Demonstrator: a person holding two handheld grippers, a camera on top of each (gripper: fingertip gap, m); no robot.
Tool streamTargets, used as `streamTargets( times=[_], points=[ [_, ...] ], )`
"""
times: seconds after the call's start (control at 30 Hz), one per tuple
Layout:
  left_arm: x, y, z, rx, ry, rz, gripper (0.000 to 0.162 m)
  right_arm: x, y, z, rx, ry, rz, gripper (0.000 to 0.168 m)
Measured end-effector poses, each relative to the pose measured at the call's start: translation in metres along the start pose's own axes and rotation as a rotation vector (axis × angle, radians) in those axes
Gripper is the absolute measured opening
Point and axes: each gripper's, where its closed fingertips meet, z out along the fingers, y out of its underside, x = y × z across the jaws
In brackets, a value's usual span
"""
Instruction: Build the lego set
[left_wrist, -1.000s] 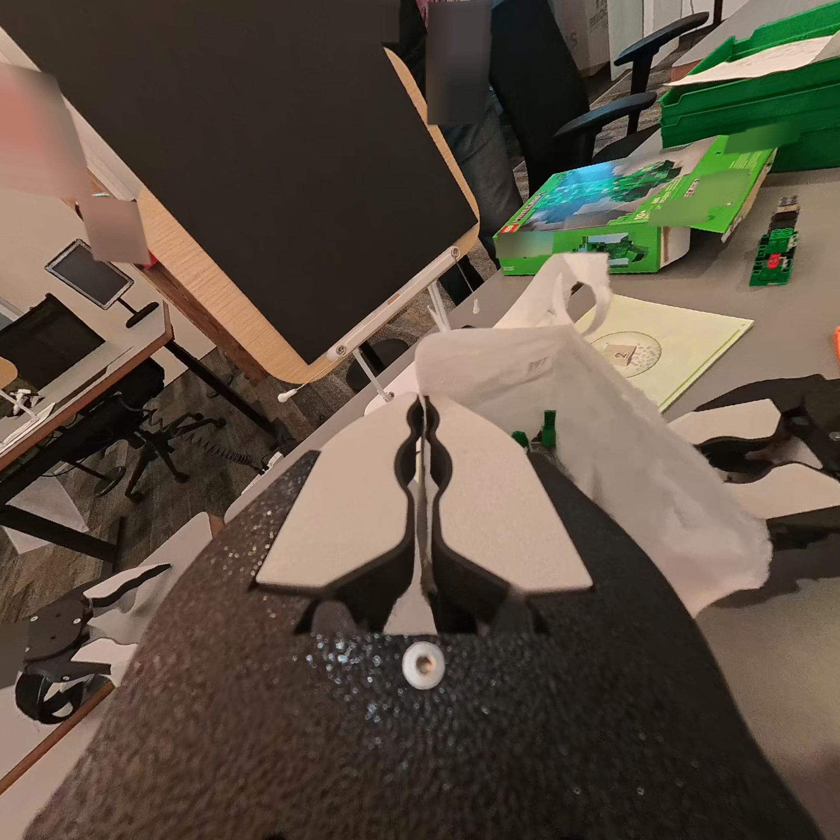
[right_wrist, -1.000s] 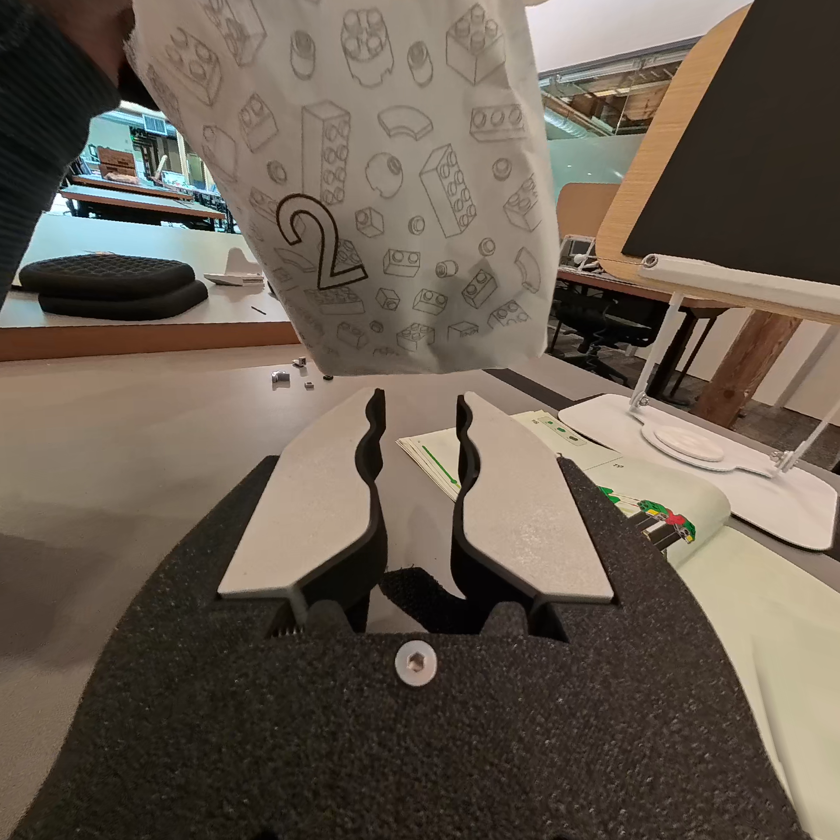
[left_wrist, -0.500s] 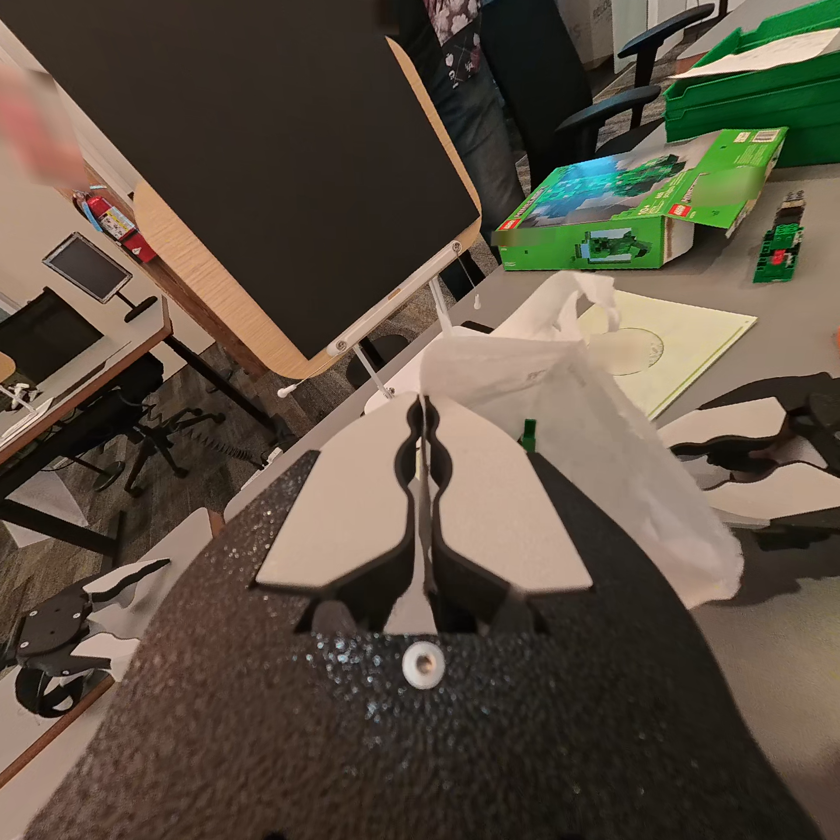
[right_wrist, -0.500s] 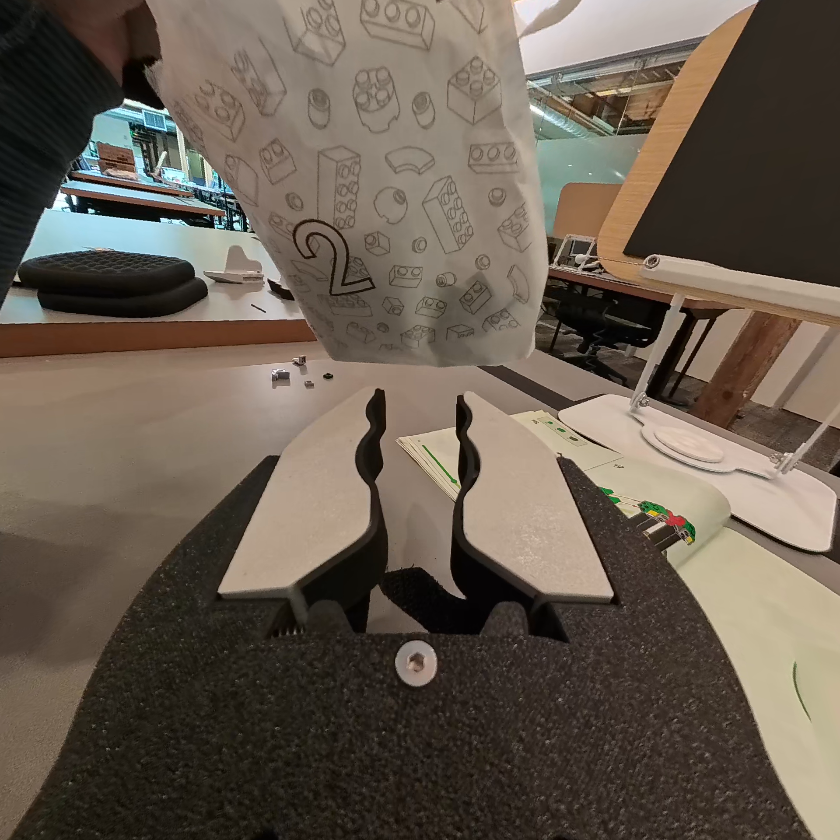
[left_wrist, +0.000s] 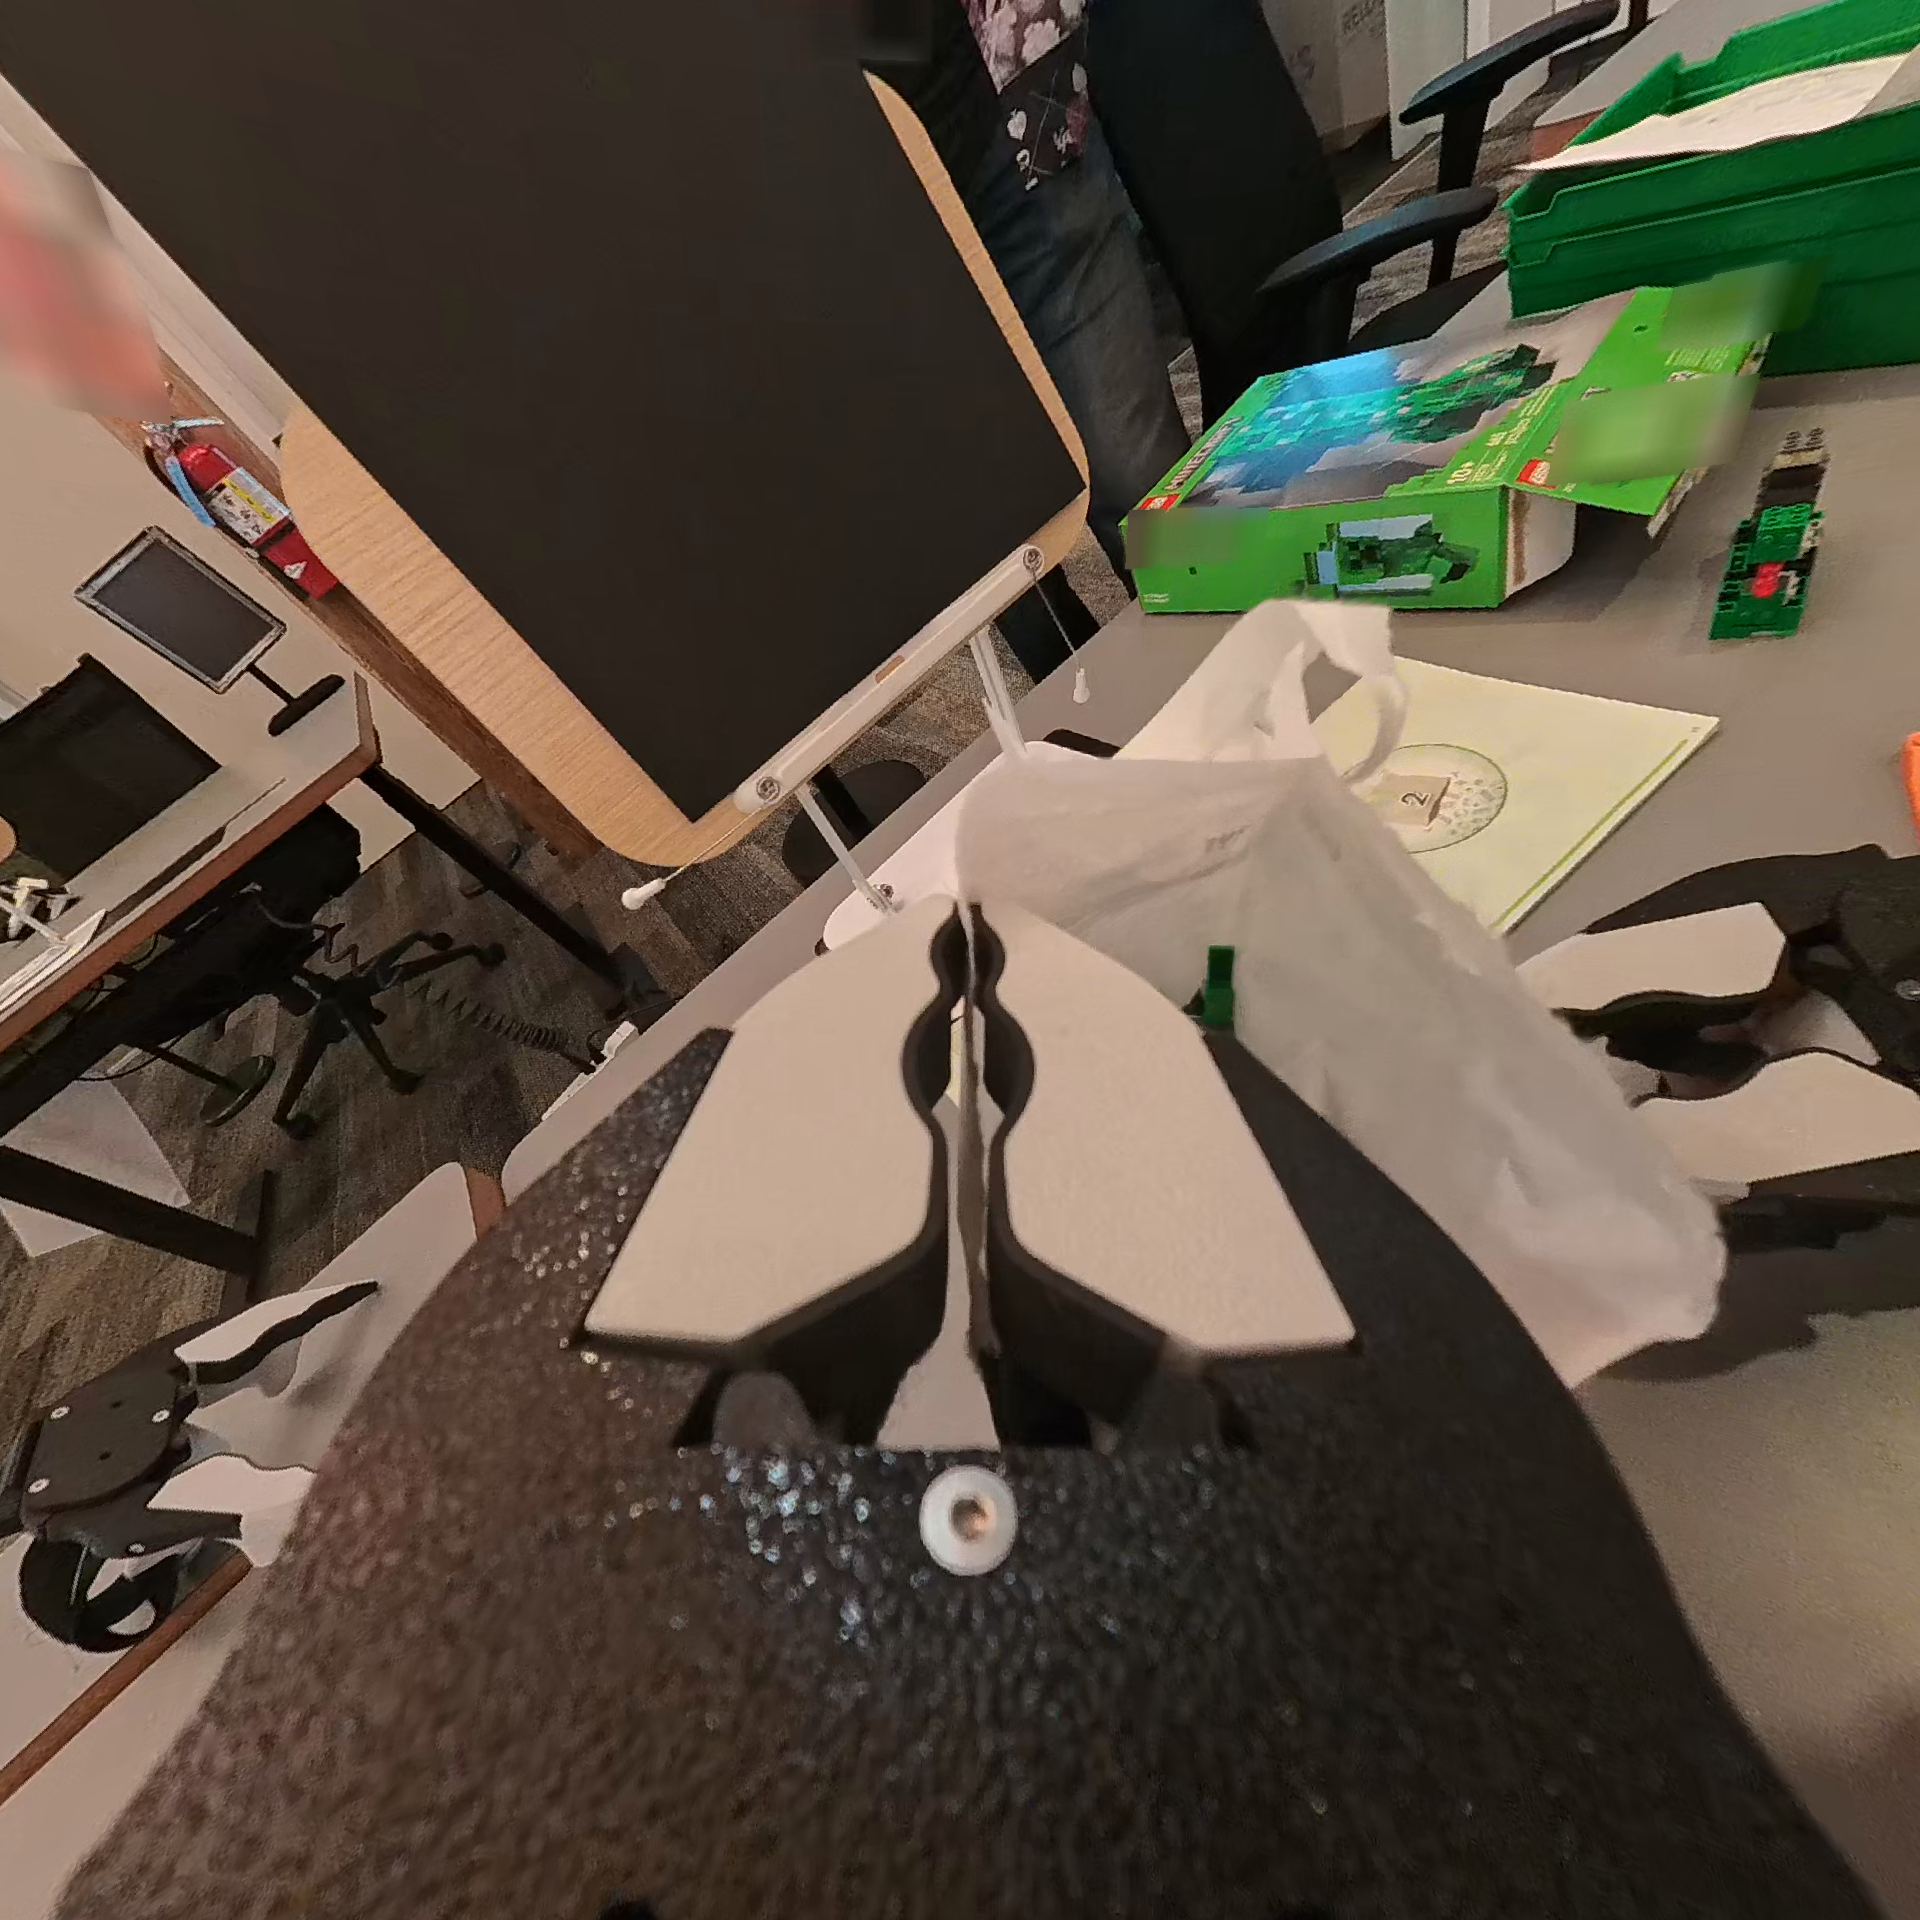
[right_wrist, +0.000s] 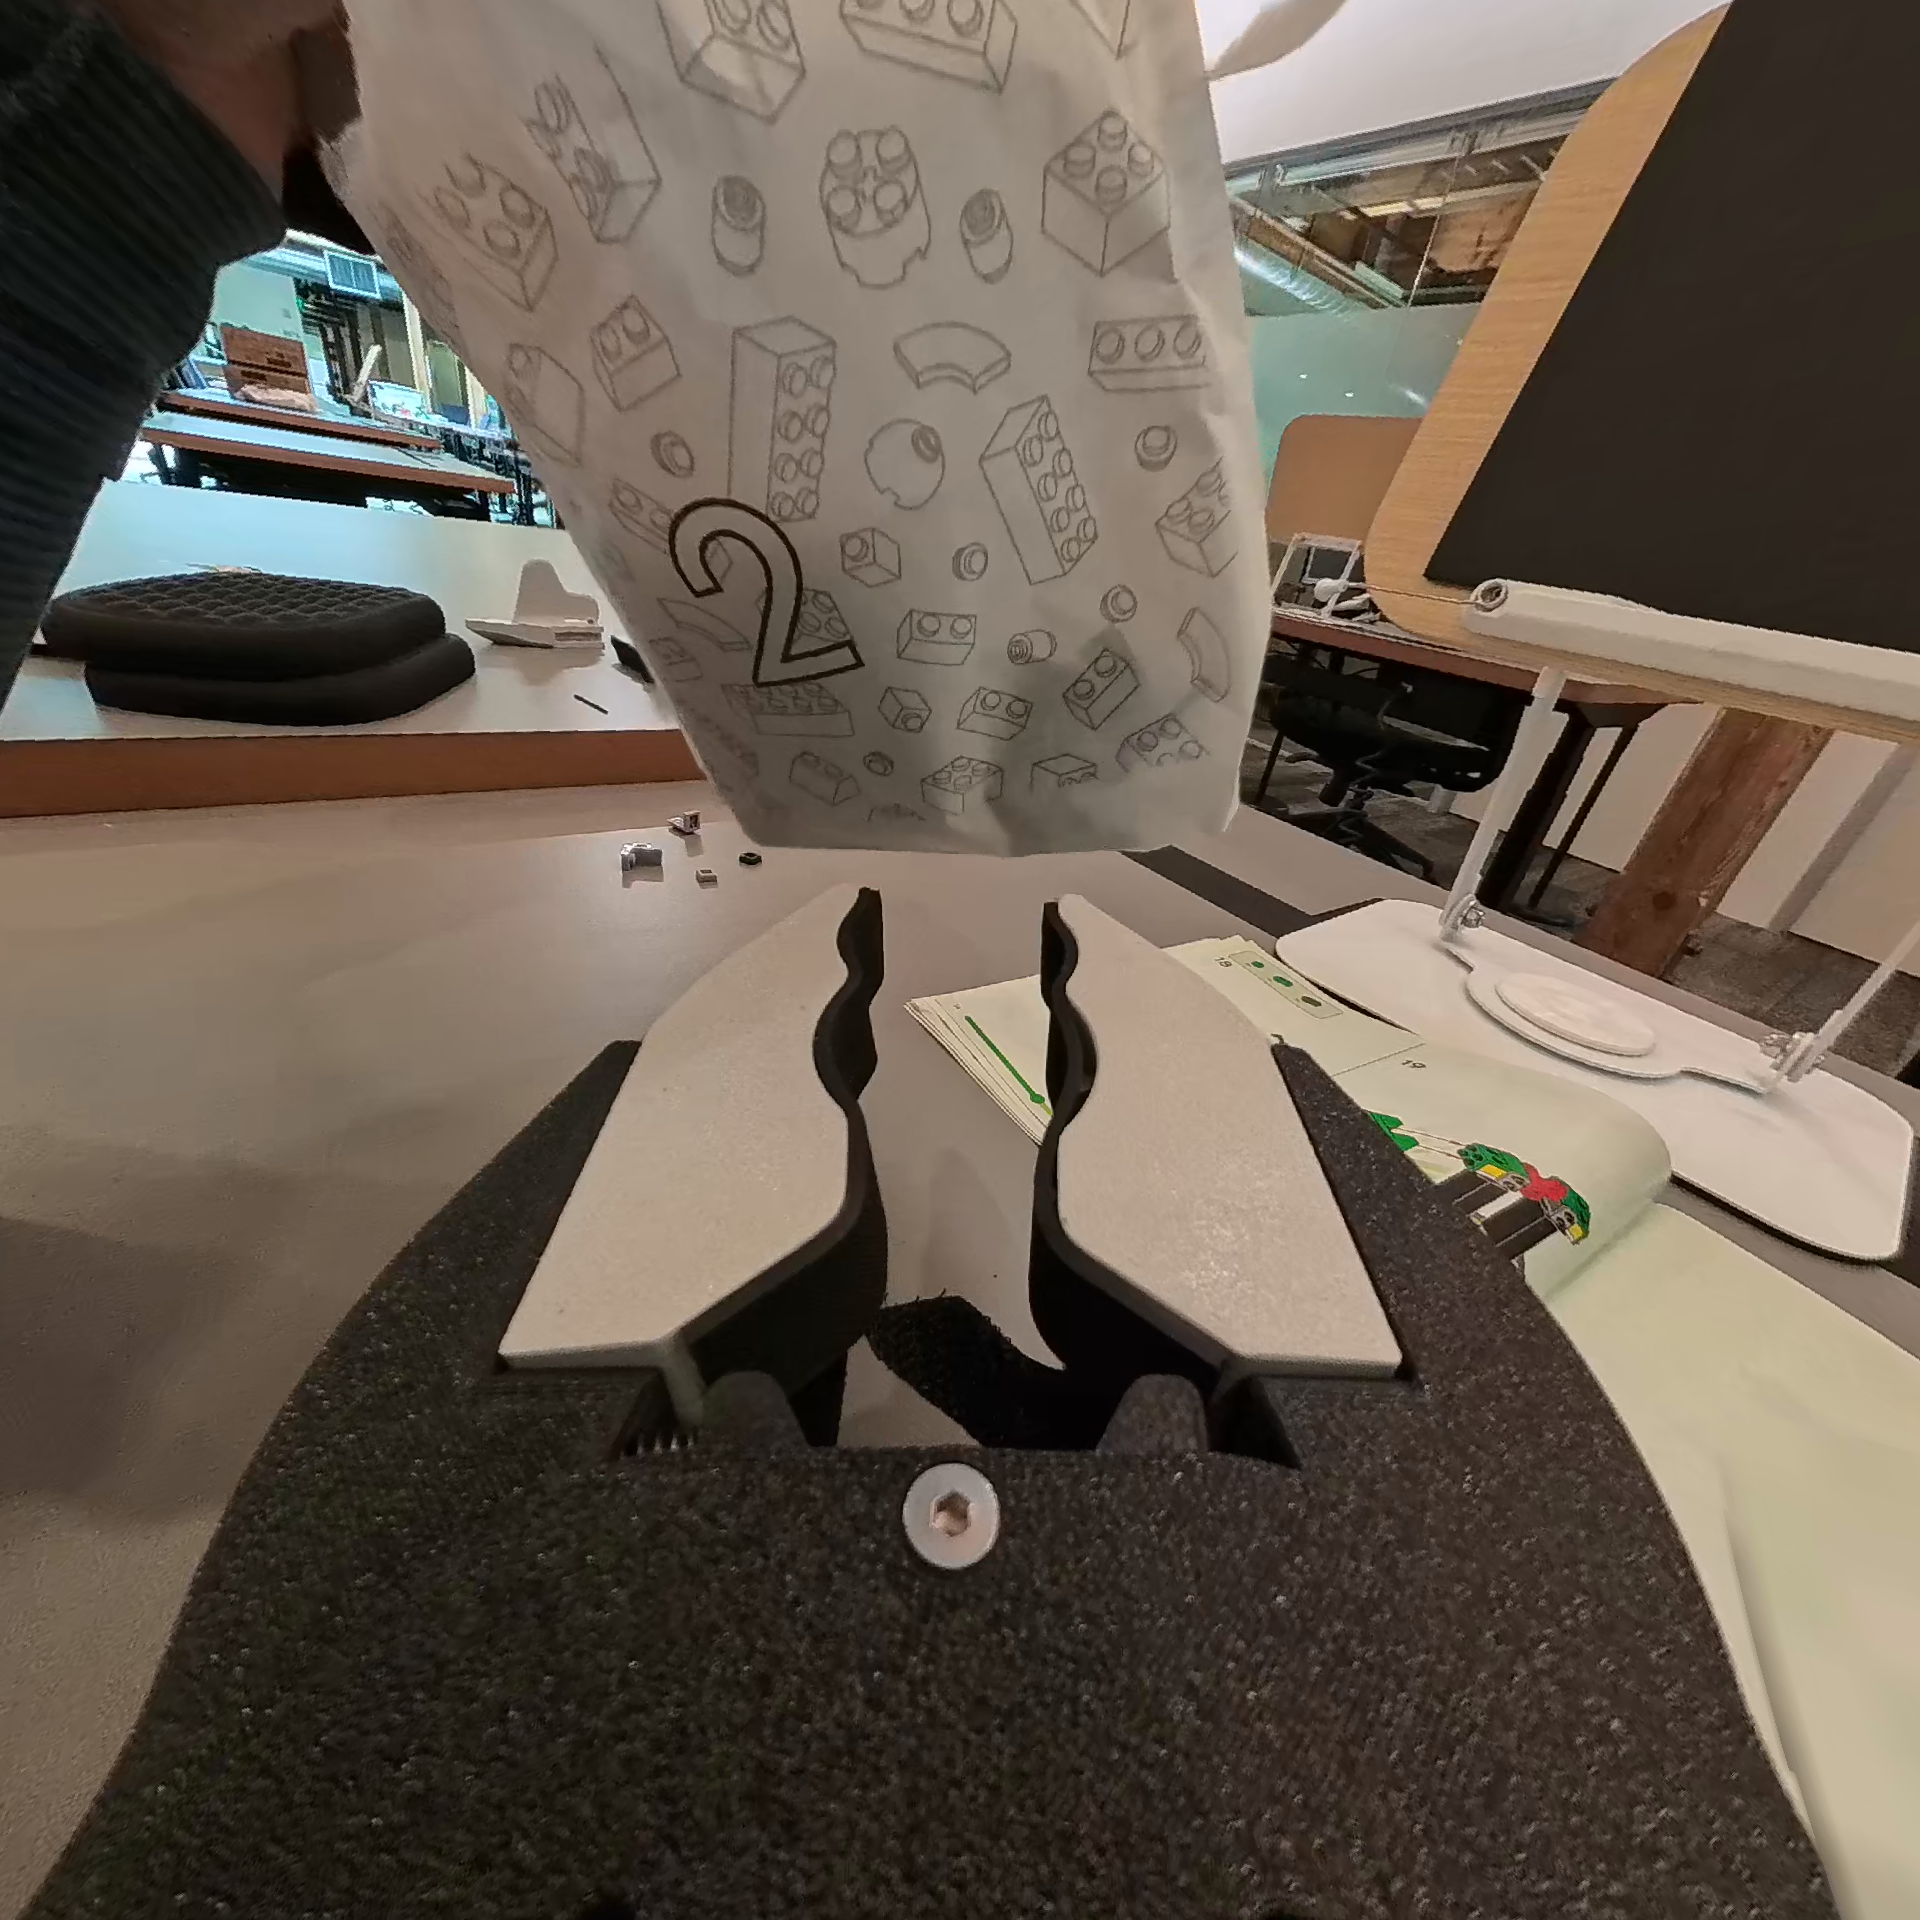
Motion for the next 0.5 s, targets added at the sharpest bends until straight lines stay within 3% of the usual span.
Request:
streamTargets(
  times=[0.5],
  points=[
    [0.0015, 0.0004, 0.0010, -0.003, 0.006, 0.002, 0.000, -0.0001, -0.0001, 0.0000, -0.002, 0.000, -0.002, 0.028]
  ],
)
